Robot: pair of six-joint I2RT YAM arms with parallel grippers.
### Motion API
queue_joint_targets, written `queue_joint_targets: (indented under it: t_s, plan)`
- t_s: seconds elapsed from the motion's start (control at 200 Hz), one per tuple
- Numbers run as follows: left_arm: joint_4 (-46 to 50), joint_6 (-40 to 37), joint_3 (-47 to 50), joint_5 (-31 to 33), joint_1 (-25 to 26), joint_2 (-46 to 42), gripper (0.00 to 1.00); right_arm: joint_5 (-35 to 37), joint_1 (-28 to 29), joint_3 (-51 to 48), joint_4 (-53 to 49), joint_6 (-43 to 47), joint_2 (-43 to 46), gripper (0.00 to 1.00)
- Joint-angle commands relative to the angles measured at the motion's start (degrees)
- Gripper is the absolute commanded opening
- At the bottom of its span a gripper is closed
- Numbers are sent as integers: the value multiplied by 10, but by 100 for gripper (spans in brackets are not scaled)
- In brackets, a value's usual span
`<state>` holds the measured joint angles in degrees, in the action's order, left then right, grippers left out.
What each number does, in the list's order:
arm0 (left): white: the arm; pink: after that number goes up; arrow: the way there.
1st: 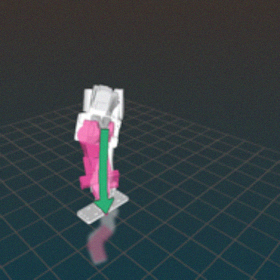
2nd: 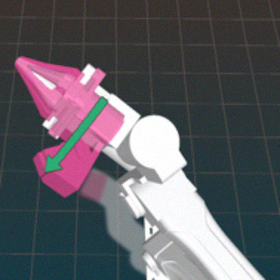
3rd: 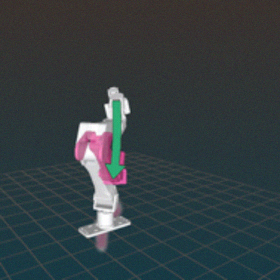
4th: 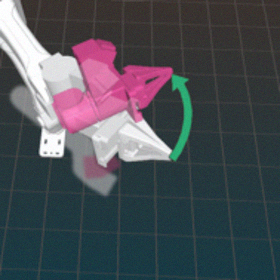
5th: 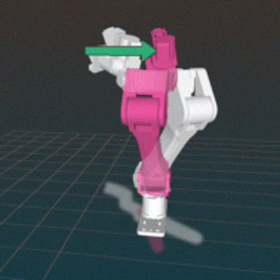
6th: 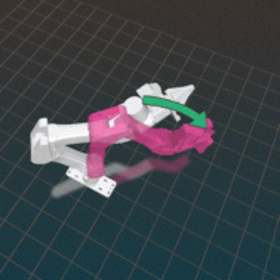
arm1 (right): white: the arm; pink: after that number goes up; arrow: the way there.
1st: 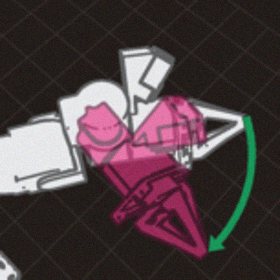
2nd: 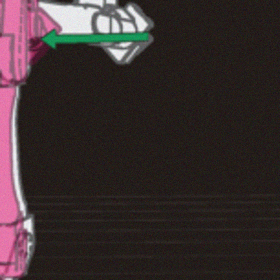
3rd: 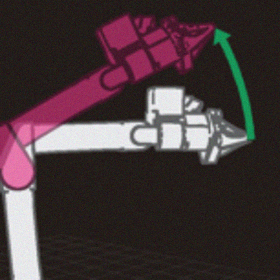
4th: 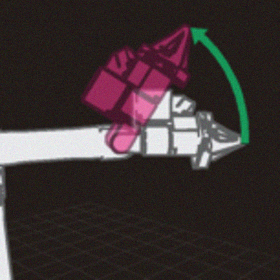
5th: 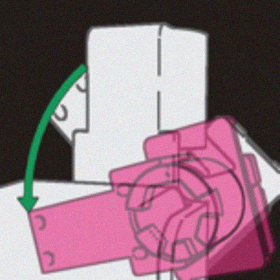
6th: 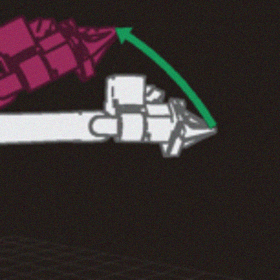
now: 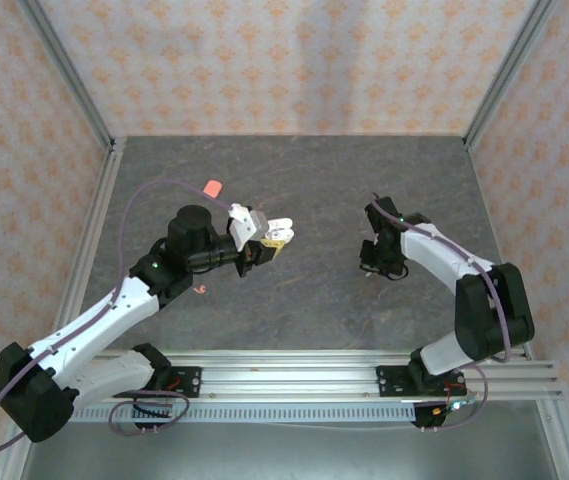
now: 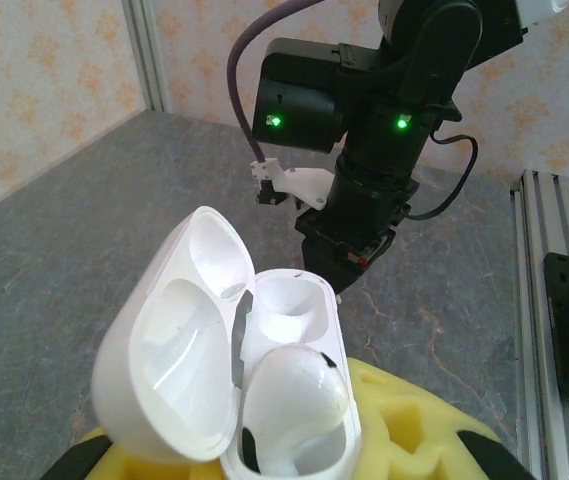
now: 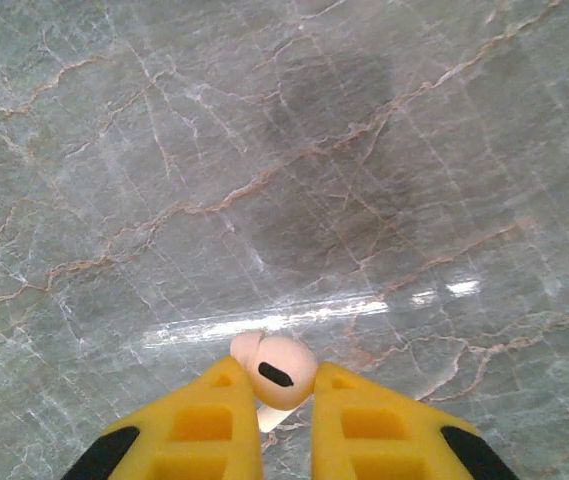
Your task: Insert wireless bluetooth earbuds into charging case
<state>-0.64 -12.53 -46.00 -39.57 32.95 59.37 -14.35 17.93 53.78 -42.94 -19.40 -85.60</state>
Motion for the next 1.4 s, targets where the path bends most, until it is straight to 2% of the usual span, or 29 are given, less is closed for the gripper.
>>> queue_joint_targets:
  t_s: [0.0, 0.22, 0.35, 0.48, 0.781, 1.056, 1.391]
  plan:
    - [-18, -1, -5, -4, 1, 1, 0, -29, -3, -18, -3, 4, -33, 17]
    - [-15, 1, 3, 1, 1, -13, 0, -48, 9, -10, -25, 16, -90, 25]
    - [-13, 1, 4, 3, 1, -15, 0, -41, 10, 3, -38, 13, -82, 38]
    - [-13, 1, 2, 4, 1, -16, 0, -24, 10, 23, -63, 13, -65, 43]
    - [-7, -3, 2, 6, 1, -17, 0, -1, 10, 45, -69, 14, -82, 42]
    - [3, -9, 0, 13, 1, -21, 0, -9, 10, 40, -51, 18, -110, 40]
    - [3, -10, -1, 11, 1, -14, 0, -13, 10, 26, -40, 21, -121, 30]
